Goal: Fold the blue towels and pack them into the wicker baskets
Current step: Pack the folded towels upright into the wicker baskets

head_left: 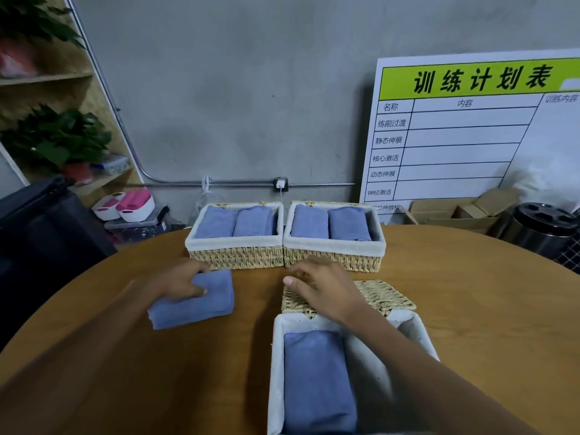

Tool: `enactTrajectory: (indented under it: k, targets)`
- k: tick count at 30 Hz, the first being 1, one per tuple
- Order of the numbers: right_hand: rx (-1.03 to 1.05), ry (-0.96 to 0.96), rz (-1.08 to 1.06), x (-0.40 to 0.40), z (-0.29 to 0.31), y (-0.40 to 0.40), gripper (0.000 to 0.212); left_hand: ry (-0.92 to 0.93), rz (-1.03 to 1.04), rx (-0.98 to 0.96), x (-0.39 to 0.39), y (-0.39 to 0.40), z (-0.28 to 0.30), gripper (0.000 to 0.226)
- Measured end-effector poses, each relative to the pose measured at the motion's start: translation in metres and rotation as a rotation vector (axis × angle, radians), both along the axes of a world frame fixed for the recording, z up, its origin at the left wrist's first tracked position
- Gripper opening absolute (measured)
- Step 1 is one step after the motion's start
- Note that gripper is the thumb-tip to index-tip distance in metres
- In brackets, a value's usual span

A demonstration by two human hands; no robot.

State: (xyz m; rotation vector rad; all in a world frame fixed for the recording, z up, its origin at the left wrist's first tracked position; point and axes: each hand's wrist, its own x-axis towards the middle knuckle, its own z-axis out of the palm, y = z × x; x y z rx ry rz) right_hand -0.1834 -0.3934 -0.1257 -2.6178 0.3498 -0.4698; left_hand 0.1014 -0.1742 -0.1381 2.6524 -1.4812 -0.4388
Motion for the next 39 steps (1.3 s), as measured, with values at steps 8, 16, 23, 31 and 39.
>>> enactTrajectory:
  k: [8,16,23,31,39]
  targets:
    - [0.245,-0.196,-0.051,-0.034,0.029,0.028,0.048,0.374,0.288,-0.589,-0.121,0.003,0.098,0.055]
    - [0.956,-0.268,0.067,-0.092,0.054,0.048,0.059,0.764,0.379,-0.853,-0.247,-0.048,0.089,0.032]
    - [0.877,-0.18,-0.069,-0.144,0.051,0.02,0.076,0.981,0.315,-0.803,-0.297,-0.061,0.074,0.062]
    - [0.715,-0.003,-0.096,-0.184,0.039,0.007,0.077,0.911,0.162,-0.6,-0.316,-0.075,0.038,0.043]
    - [0.355,0.119,-0.147,-0.174,0.034,0.013,0.076,0.796,0.169,-0.624,-0.318,-0.08,0.01,0.044]
